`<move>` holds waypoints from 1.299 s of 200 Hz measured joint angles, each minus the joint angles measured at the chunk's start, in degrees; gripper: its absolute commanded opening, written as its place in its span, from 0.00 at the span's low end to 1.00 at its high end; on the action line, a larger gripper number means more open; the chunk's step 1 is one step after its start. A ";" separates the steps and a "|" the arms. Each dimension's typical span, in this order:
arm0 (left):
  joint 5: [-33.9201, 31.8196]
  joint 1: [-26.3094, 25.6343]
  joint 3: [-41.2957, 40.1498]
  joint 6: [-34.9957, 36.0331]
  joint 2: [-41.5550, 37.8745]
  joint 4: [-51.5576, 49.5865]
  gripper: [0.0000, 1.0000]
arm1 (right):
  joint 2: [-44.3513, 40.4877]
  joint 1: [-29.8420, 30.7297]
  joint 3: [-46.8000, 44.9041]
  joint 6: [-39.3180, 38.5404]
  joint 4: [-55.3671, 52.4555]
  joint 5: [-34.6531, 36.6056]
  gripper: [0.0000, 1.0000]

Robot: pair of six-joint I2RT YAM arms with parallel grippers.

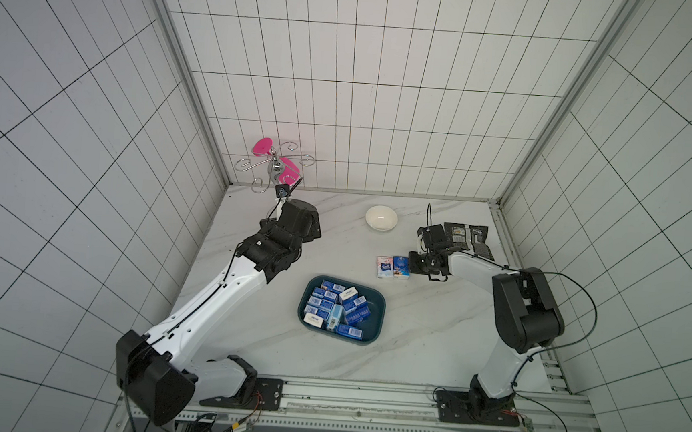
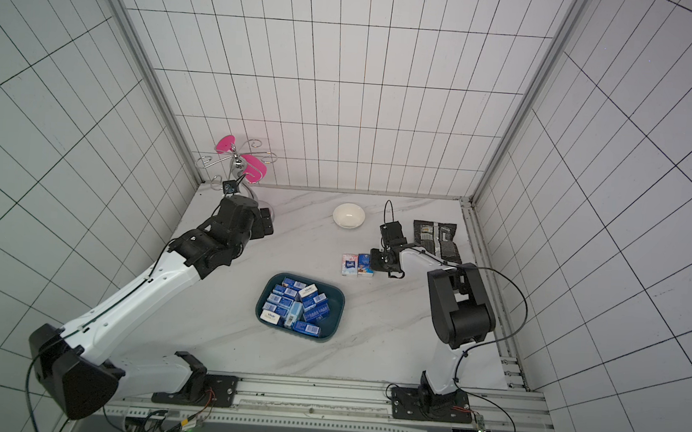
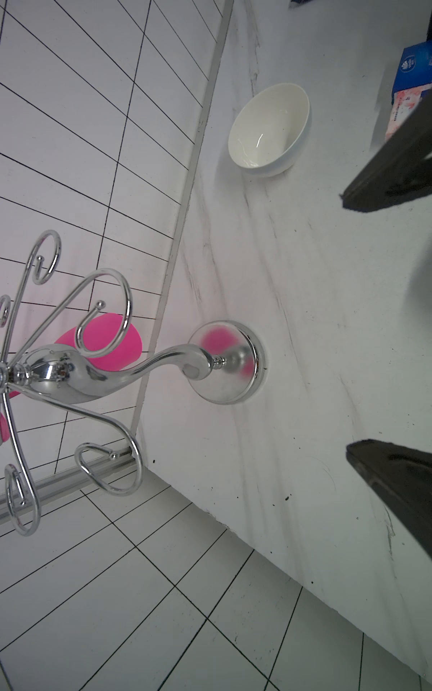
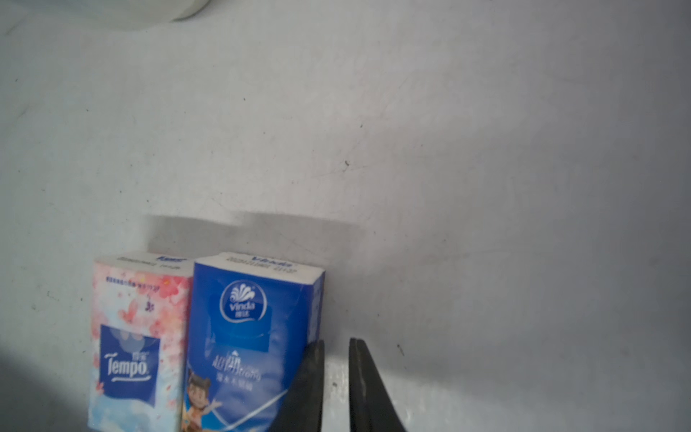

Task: Take the pocket tissues out of the storage box
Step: Move the pocket tissues to the center of the board, then pick up the pocket tissues from the storage box.

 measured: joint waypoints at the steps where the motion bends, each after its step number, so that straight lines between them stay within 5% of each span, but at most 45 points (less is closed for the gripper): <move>1: 0.00 0.00 0.00 0.00 0.00 0.00 0.99 | 0.00 0.02 0.02 0.02 -0.04 0.00 0.18; 39: -0.17 0.02 0.00 -0.02 0.00 0.00 0.99 | -0.02 1.11 1.90 -0.17 -1.84 0.17 0.22; 113: -0.74 0.02 0.00 0.02 0.00 0.02 0.99 | -10.25 4.00 3.87 -2.08 -11.93 6.10 0.48; 180: -0.83 1.42 0.00 -0.13 1.16 0.04 0.99 | -20.57 22.40 5.60 -5.68 -15.13 1.64 0.64; 201: -0.81 1.92 0.02 -0.22 1.16 0.04 0.99 | -20.02 27.76 5.53 -6.16 -14.80 0.76 0.69; 216: -0.79 2.29 0.02 -0.28 1.16 0.02 0.99 | -18.53 30.08 5.53 -6.34 -14.56 0.79 0.84; 260: -0.33 3.72 0.02 -0.48 0.74 -0.02 0.99 | -10.95 33.14 5.70 -6.45 -14.43 1.97 0.85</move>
